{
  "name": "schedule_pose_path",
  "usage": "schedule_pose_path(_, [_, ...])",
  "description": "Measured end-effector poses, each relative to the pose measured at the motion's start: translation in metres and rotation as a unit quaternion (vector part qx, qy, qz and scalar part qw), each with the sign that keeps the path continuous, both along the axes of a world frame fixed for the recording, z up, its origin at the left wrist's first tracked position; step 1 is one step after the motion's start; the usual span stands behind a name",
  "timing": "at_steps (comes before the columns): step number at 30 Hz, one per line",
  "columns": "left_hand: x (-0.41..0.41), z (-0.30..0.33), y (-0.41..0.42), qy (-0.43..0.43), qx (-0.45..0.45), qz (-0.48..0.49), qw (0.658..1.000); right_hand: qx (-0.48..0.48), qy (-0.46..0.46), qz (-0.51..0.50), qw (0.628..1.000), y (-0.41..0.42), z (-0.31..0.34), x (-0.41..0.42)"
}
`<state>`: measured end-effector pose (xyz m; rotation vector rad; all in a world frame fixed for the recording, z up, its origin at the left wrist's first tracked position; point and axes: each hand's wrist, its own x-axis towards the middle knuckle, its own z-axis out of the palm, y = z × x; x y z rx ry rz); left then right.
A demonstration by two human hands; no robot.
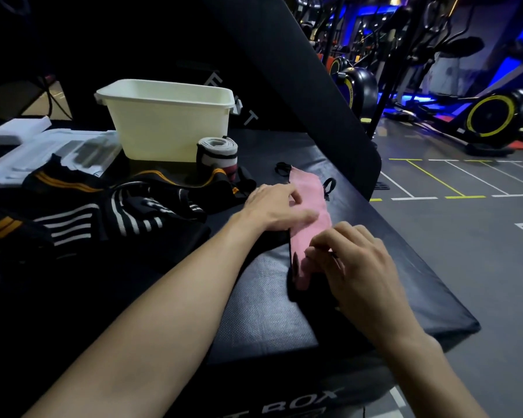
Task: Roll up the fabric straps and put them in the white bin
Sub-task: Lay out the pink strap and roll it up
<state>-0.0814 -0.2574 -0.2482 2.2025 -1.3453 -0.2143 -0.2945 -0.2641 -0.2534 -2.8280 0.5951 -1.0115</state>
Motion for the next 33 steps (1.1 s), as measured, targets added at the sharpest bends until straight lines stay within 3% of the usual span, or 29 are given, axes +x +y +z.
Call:
schedule_pose_path(3, [0.002, -0.001, 0.002, -0.016, 0.027, -0.032, 0.999, -0.010, -0.005, 0.013, 1.000, 0.000, -0.004, -0.005])
schedule_pose_path(11, [-0.004, -0.006, -0.006, -0.055, 0.005, 0.011, 0.998, 0.003, 0.067, 0.028, 0.997, -0.011, -0.006, -0.014])
schedule_pose_path(22, [-0.004, 0.001, -0.004, -0.032, 0.029, 0.006, 0.999, -0.043, 0.111, 0.042, 0.992, -0.010, 0.013, -0.013])
schedule_pose_path(27, [-0.006, 0.003, -0.003, -0.027, 0.069, -0.037, 0.997, 0.028, 0.162, 0.067, 0.984, -0.008, 0.021, -0.023])
schedule_pose_path(33, [-0.009, 0.002, -0.001, -0.032, 0.064, -0.045, 0.996, 0.086, 0.151, 0.095, 0.980, -0.011, 0.023, -0.019])
